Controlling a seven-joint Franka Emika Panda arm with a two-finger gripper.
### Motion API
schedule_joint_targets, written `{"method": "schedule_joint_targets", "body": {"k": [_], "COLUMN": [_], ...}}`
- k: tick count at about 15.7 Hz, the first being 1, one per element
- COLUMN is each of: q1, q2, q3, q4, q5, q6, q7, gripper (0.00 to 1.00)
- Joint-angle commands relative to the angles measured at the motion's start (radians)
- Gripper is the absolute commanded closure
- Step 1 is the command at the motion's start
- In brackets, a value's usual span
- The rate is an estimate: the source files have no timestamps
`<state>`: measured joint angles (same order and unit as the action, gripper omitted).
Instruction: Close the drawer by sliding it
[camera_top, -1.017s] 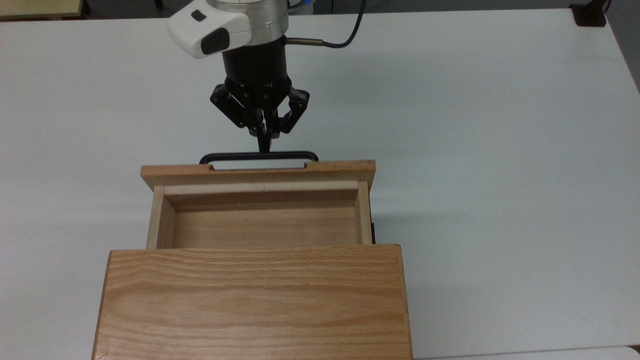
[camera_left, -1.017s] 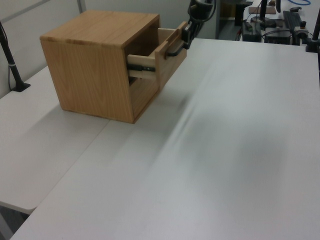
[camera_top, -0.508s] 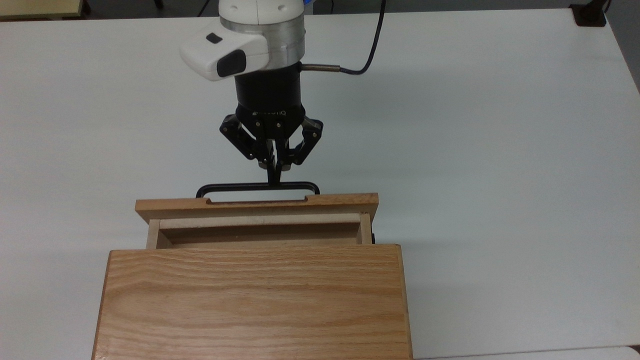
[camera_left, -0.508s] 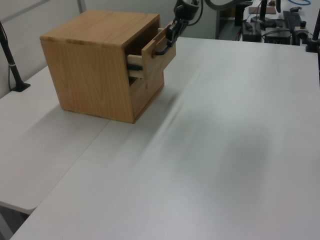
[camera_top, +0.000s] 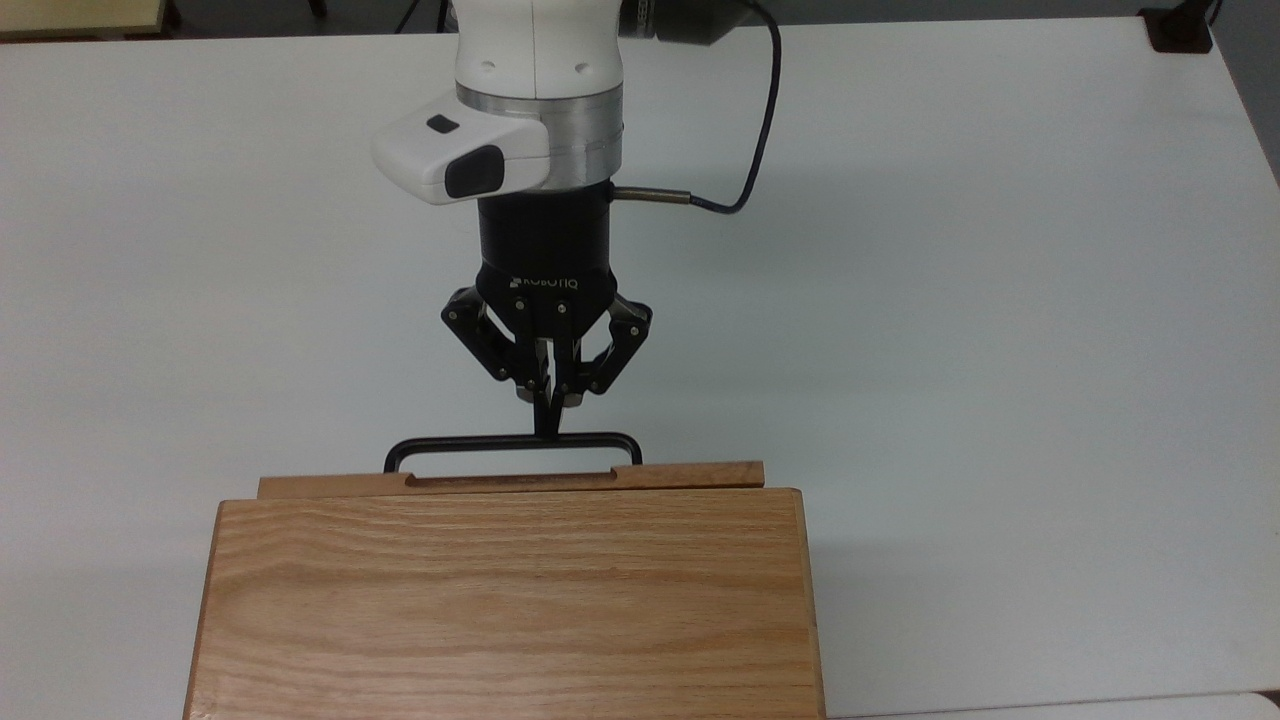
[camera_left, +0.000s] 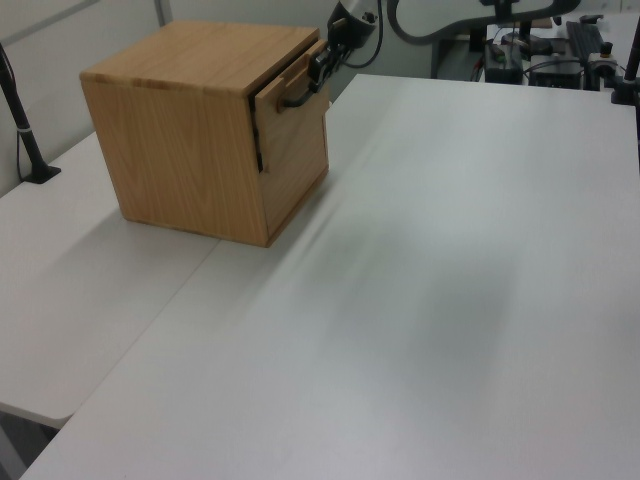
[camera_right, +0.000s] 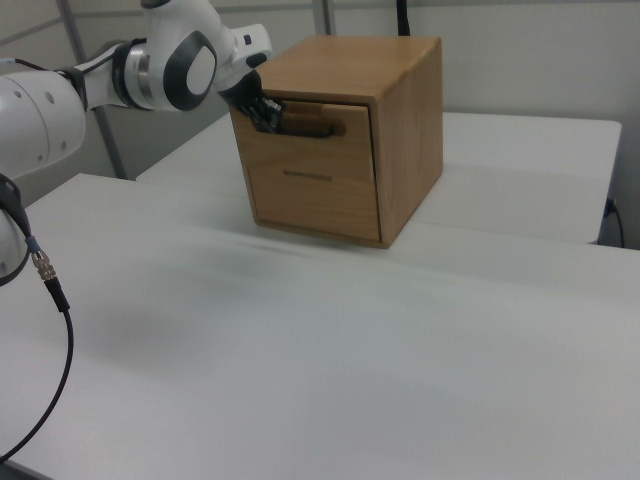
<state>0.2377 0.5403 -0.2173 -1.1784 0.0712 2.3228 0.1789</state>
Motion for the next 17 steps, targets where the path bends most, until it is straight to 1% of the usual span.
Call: {"method": "schedule_joint_targets", "body": {"k": [1, 4, 7, 8, 11, 12, 13, 14, 15, 16, 17], "q1": [0.017, 0.017, 0.019, 0.019, 0.015, 0.014, 0.015, 0.018, 0.019, 0.019, 0.019], "q2": [0.052, 0.070, 0.064, 0.047, -0.060, -0.109, -0.162, -0.210, -0.254, -0.299, -0.334], "q3": [-0.034, -0.037, -0.043, -0.042, -0.031, -0.028, -0.027, -0.025, -0.025, -0.025, -0.025], "q4": [0.002, -0.001, -0.003, -0.013, -0.110, -0.160, -0.211, -0.248, -0.283, -0.315, -0.337], "q5": [0.001, -0.001, 0.001, -0.001, 0.001, 0.001, 0.001, 0.002, 0.004, 0.006, 0.006], "q6": [0.065, 0.142, 0.141, 0.130, 0.107, 0.081, 0.037, -0.020, -0.087, -0.159, -0.230], "q7": [0.040, 0.066, 0.068, 0.067, 0.065, 0.060, 0.054, 0.034, 0.013, -0.013, -0.030], "gripper": [1.00, 1.00, 1.00, 1.00, 0.99, 0.99, 0.96, 0.90, 0.80, 0.67, 0.48]}}
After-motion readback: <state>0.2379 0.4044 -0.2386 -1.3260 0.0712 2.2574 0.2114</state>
